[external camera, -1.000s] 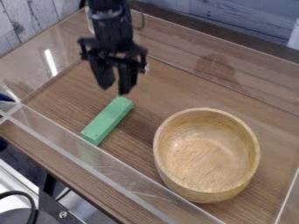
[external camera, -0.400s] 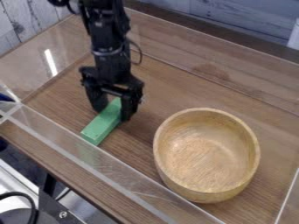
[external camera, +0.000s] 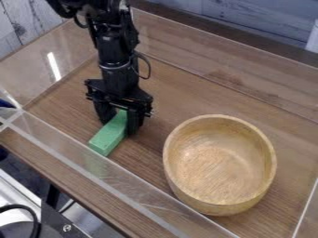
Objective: Put the green block in the brown bowl
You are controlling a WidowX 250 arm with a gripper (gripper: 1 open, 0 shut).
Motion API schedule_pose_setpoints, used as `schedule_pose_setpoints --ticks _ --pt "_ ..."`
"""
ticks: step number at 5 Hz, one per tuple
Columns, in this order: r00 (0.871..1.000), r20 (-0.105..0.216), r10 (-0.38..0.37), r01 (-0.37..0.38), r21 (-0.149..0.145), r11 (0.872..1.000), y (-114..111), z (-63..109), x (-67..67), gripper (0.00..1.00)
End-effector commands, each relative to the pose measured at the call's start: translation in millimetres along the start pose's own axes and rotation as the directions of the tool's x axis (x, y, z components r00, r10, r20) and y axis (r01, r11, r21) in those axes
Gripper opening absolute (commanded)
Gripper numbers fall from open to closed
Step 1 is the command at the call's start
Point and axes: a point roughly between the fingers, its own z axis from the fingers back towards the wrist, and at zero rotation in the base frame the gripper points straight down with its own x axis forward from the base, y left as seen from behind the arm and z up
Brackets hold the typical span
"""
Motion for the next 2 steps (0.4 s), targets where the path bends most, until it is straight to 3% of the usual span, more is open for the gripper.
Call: schedule_pose_setpoints --ticks 1,2 --pt "1.000 0.028 0.009 -0.009 0.006 1.000 4.0 6.8 5.9 0.00" --pt "1.000 0.027 0.010 -0.010 0.002 1.000 2.8 10.6 5.6 0.00"
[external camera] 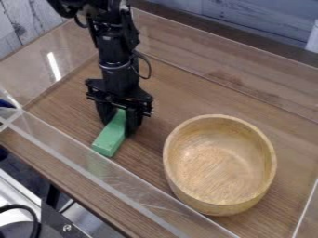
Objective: Put the green block in the brown bowl
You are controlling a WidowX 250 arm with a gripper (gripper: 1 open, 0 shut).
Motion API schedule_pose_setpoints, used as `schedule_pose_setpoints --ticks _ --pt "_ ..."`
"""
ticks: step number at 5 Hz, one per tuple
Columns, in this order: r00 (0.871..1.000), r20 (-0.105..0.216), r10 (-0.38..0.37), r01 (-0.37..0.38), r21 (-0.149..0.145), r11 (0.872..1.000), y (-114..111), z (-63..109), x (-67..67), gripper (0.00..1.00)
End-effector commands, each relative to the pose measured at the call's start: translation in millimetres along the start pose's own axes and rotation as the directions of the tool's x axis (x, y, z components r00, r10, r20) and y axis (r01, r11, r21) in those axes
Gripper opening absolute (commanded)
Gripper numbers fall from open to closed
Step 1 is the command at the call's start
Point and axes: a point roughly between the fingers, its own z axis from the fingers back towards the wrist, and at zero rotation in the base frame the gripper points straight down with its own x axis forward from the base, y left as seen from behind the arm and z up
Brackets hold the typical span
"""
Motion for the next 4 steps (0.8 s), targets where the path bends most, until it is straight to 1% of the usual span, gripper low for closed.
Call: schedule_pose_setpoints --ticks 1,3,4 --pt "0.999 0.040 0.005 -0.005 0.005 1.000 2.1 14.2 7.1 0.00" --pt "0.999 0.043 0.005 -0.005 -0.003 1.000 -1.3 24.9 7.3 0.00" --pt "0.999 0.051 0.004 -0.004 -0.007 1.000 -3.9 33.4 8.1 0.00"
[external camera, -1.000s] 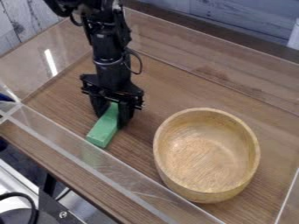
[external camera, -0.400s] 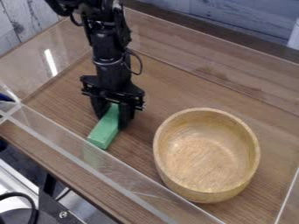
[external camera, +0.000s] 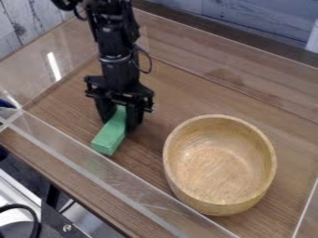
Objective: Put the green block in the brown bowl
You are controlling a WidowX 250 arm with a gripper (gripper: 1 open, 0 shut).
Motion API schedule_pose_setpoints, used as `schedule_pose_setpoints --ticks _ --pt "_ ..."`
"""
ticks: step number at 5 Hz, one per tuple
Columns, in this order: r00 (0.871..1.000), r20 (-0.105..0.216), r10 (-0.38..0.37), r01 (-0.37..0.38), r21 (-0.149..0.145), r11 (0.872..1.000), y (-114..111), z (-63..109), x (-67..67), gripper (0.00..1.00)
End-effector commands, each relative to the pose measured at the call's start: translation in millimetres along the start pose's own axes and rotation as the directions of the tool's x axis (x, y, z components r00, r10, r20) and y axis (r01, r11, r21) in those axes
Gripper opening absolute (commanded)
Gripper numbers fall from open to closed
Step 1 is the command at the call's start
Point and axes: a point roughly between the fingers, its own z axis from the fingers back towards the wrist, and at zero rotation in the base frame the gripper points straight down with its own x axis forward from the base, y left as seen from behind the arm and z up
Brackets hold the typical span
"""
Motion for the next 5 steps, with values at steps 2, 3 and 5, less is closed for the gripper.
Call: schedule_pose_setpoints --ticks 2,3,5 --pt "0.992 0.128 -0.009 0.010 -0.009 1.000 -24.7 62.5 19.2 0.00" --pt "0.990 0.138 -0.030 0.034 -0.026 0.999 -57.5 79.2 20.5 0.00" --pt "0.985 0.125 -0.116 0.123 -0.045 0.991 -124.3 78.0 11.1 0.00"
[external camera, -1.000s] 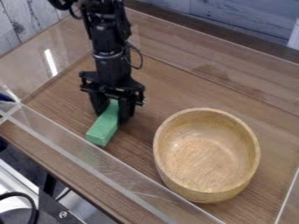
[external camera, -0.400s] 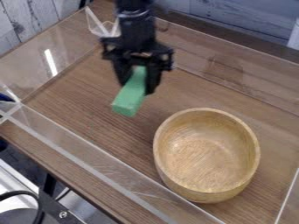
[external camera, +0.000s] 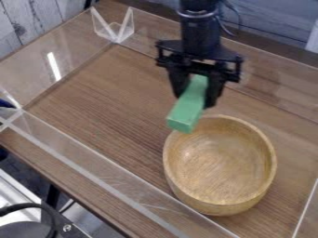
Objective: Put the green block in the brown bowl
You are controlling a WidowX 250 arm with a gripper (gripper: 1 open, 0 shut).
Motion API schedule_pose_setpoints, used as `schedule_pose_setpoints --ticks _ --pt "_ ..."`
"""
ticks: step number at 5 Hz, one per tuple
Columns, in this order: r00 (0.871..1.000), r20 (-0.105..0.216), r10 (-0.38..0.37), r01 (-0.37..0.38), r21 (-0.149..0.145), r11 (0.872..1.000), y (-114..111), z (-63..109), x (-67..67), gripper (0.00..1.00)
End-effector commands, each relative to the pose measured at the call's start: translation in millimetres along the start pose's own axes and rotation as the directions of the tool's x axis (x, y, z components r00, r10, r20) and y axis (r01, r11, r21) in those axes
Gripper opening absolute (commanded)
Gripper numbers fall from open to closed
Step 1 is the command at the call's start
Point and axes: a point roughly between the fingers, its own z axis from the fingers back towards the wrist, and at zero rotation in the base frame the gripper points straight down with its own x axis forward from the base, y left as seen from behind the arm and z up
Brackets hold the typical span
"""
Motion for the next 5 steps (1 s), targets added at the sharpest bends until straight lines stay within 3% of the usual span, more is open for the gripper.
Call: schedule_pose_setpoints --ticks 1,3,5 --pt "0.997 0.062 -0.038 0.039 -0.013 0.999 -24.5 10.9 -0.5 0.00" --pt "0.996 0.034 -0.088 0.088 -0.009 0.996 -39.6 -4.3 -22.6 0.00" --pt "0.994 0.001 -0.112 0.112 -0.001 0.994 -43.9 -29.6 -29.4 0.00"
